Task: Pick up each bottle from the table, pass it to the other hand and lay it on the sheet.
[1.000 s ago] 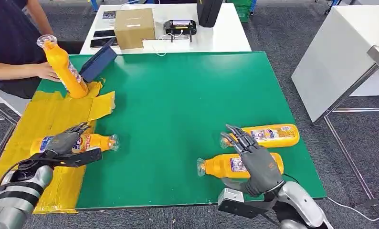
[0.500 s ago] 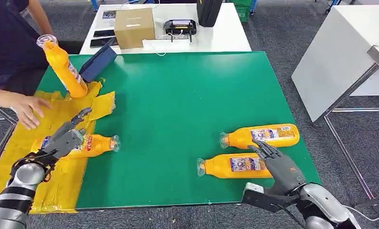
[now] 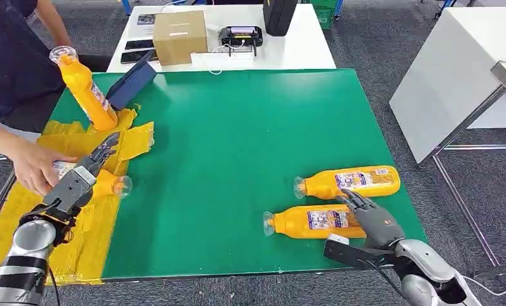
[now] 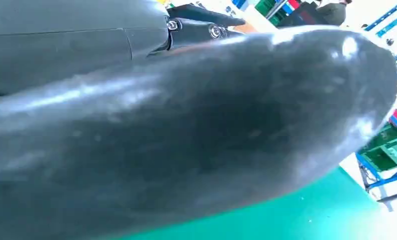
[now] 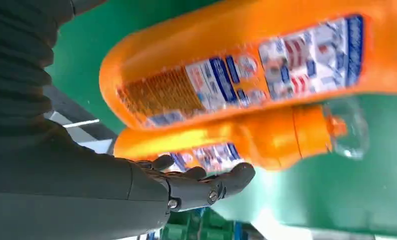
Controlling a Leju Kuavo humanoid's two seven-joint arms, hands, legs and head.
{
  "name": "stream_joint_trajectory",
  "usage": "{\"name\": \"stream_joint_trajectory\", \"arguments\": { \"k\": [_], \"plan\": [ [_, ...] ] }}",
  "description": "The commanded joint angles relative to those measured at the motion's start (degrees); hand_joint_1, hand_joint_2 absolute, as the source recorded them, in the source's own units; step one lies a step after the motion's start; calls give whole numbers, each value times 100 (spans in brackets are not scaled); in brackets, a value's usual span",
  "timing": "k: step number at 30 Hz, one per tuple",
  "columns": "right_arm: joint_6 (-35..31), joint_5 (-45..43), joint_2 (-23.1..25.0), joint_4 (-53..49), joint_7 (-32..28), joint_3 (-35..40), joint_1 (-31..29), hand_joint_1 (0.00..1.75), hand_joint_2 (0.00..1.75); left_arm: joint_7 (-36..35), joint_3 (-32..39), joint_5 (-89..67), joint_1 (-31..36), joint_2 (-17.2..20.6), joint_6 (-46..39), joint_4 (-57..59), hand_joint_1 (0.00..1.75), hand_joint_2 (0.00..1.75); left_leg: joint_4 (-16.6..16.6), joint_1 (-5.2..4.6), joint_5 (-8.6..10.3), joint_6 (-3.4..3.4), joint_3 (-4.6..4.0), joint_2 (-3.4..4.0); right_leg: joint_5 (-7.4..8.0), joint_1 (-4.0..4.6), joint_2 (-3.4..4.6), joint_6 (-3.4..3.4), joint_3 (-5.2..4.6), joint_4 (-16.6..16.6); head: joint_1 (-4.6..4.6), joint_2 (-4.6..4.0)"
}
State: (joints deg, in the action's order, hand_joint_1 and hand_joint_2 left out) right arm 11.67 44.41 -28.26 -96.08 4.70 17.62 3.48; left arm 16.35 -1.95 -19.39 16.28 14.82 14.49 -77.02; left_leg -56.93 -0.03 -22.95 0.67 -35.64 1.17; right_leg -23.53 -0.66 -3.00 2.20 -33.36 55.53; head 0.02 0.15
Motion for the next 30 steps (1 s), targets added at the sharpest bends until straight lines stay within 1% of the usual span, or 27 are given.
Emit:
{"name": "stream_joint_trajectory", "arguments": {
  "k": [1,4,6,7,8,10,11,13,14,15,16,19,20,22,23,25,27,28,29,30],
  "plan": [
    [43,0,103,664,5,299,-242,0,175,-47,-52,17,190,-206,10,114,0,0,4,8,-10,-6,26,-4,-6,5,24,-8,28,-9,0,0],
    [45,-6,104,654,4,293,-256,0,175,-47,-47,17,181,-195,9,120,0,0,2,7,-6,-5,17,-6,-4,5,17,-7,20,-7,0,0],
    [290,44,-5,790,112,440,-305,0,175,-52,-83,93,287,-248,43,200,0,0,2,6,-6,-5,18,-5,-5,3,18,-7,20,-6,0,0],
    [487,43,-130,1036,120,600,-345,0,175,-51,-182,90,470,-303,40,349,0,0,0,8,-10,-6,26,-11,-8,4,21,-8,30,-6,-2,0],
    [546,19,-214,1170,108,679,-351,0,175,-44,-260,86,591,-339,24,448,0,0,0,9,-4,-4,15,-15,-4,7,7,-5,22,-8,2,0],
    [863,-176,-533,1417,2,900,-291,166,175,-50,-486,94,967,-456,48,775,0,0,3,7,1,-2,13,-24,-3,5,-6,-4,18,-9,0,0],
    [888,-216,-626,1504,-36,986,-252,175,175,-55,-563,112,1090,-500,52,882,0,0,-1,11,1,-2,15,-48,-8,7,-22,-4,28,-11,0,0],
    [929,-401,-825,1666,-192,1243,-231,175,175,-48,-750,184,1322,-556,29,1110,0,0,3,10,4,0,21,-48,-8,5,-27,-4,30,-15,2,0],
    [922,-413,-850,1693,-192,1301,-222,175,175,-51,-781,209,1350,-570,24,1136,0,0,1,11,4,2,27,-63,-12,5,-33,-5,43,-18,2,0],
    [916,-428,-904,1706,-184,1435,-258,175,175,-49,-855,230,1402,-567,12,1195,0,0,3,11,4,3,28,-45,-6,6,-23,-4,39,-19,0,0],
    [928,-444,-947,1693,-202,1533,-285,175,175,-44,-894,259,1428,-564,0,1225,0,0,3,10,2,2,35,-58,-10,4,-27,-4,54,-20,4,0],
    [1052,-559,-1115,1632,-196,1752,-379,175,175,-22,-978,336,1506,-579,-11,1303,0,0,2,9,-3,2,51,-35,-6,4,-11,-3,65,-21,2,0],
    [1088,-573,-1158,1620,-193,1798,-396,175,175,-16,-998,345,1531,-585,-13,1325,0,0,5,11,-3,1,61,-48,-9,4,-13,-5,77,-25,0,0],
    [1088,-573,-1169,1624,-193,1794,-396,175,175,-16,-1002,345,1542,-593,-14,1321,0,0,1,9,0,3,60,-33,-3,3,-16,-2,65,-23,2,0],
    [1088,-573,-1169,1624,-193,1794,-396,175,175,-16,-1002,345,1542,-593,-14,1321,0,0,0,12,-1,2,66,-47,-7,6,-23,-4,73,-26,0,0],
    [1268,-534,-1150,1622,-159,1995,-492,175,175,-67,-1095,361,1663,-659,37,1322,0,0,1,11,-4,5,77,-50,-12,4,-21,-4,47,-24,0,0],
    [1269,-574,-1286,1595,-159,2093,-378,175,175,-90,-1159,388,1733,-700,37,1405,0,0,2,8,-15,13,92,-36,-20,2,-19,11,44,-25,0,0],
    [1230,-610,-1294,1594,-135,2097,-327,175,175,-96,-1157,414,1743,-706,27,1437,0,0,1,13,-14,12,91,-51,-21,6,-23,9,50,-28,0,0],
    [1110,-669,-1272,1613,-123,2045,-267,175,175,-81,-1127,465,1720,-702,24,1464,0,0,3,11,-14,13,95,-44,-20,4,-25,11,49,-29,0,0],
    [839,-830,-976,1677,-24,1865,-236,175,175,-125,-1021,639,1640,-699,36,1374,0,0,6,12,-13,12,98,-56,-21,4,-29,10,56,-33,-2,0]
  ]
}}
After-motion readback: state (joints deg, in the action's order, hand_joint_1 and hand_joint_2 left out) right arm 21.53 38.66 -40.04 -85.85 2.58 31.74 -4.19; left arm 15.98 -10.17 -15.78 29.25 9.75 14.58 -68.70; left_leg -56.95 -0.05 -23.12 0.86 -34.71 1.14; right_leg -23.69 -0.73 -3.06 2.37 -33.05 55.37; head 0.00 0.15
